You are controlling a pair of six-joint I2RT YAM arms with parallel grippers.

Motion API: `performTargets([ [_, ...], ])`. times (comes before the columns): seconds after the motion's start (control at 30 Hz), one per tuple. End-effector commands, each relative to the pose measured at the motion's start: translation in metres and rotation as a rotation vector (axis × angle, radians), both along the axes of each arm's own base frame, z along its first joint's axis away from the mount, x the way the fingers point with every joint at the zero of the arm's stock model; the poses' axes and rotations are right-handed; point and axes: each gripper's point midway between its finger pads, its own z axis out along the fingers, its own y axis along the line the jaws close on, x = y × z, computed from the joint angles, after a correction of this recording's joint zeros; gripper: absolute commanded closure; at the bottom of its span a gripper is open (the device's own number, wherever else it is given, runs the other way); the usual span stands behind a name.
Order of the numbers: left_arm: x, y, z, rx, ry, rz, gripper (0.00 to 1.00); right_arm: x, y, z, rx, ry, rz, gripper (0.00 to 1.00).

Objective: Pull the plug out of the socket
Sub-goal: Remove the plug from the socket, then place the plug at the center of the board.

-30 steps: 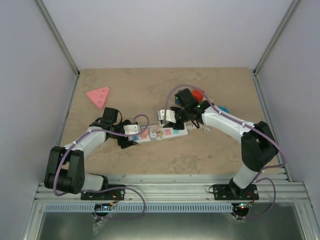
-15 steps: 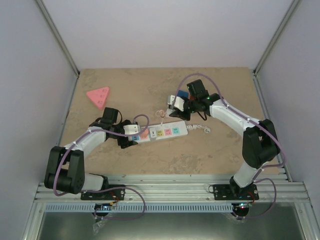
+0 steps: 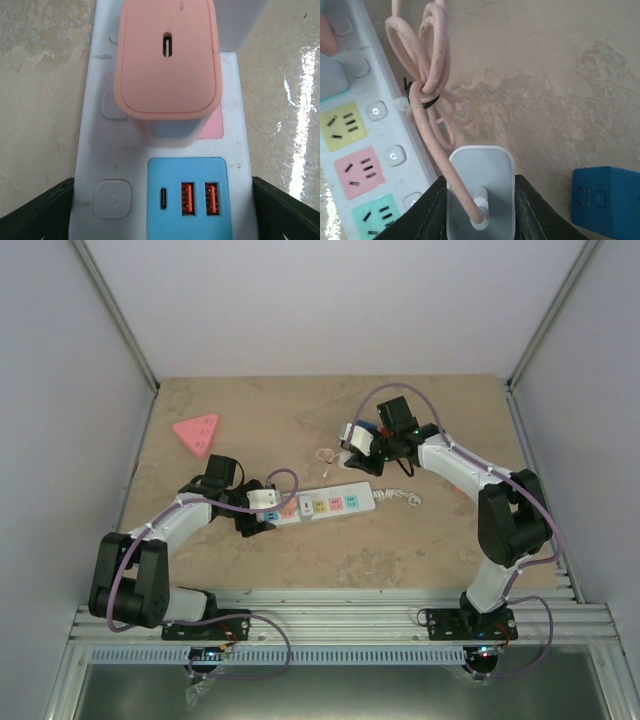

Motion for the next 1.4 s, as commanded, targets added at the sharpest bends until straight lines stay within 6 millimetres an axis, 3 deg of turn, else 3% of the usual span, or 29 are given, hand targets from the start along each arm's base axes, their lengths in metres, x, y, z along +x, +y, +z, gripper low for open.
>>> performTargets([
  [0.0, 0.008, -0.011, 0.018, -0.076, -0.059, -0.027, 1.0, 0.02, -0.01, -0.005, -0.042, -0.045, -0.074, 0.99],
  [0.13, 0.009, -0.011, 0.018, -0.076, -0.06, -0.025, 1.0, 0.03, -0.033, 0.001, -0.088, -0.093, -0.12, 0.99],
  [0.27, 0.009, -0.011, 0.018, -0.078, -0.058, -0.025, 1.0, 0.035, -0.067, 0.004, -0.186, -0.159, -0.17, 0.99],
  [0.5, 0.009, -0.011, 0.018, -0.079, -0.054, -0.025, 1.0, 0.019, -0.141, -0.006, -0.309, -0.229, -0.286, 0.99],
  [0.73, 0.008, -0.013, 0.019, -0.087, -0.053, -0.03, 1.0, -0.002, -0.215, -0.031, -0.434, -0.265, -0.457, 1.0],
  [0.9, 0.008, -0.013, 0.02, -0.09, -0.056, -0.034, 1.0, -0.013, -0.254, -0.043, -0.515, -0.264, -0.562, 0.99],
  [1.17, 0.008, -0.014, 0.023, -0.094, -0.06, -0.035, 1.0, -0.038, -0.286, -0.073, -0.661, -0.279, -0.57, 0.99],
  [1.27, 0.007, -0.013, 0.023, -0.095, -0.062, -0.036, 1.0, -0.052, -0.287, -0.083, -0.68, -0.265, -0.535, 0.97],
  [1.37, 0.007, -0.014, 0.024, -0.096, -0.064, -0.037, 1.0, -0.063, -0.283, -0.088, -0.671, -0.249, -0.506, 0.88],
])
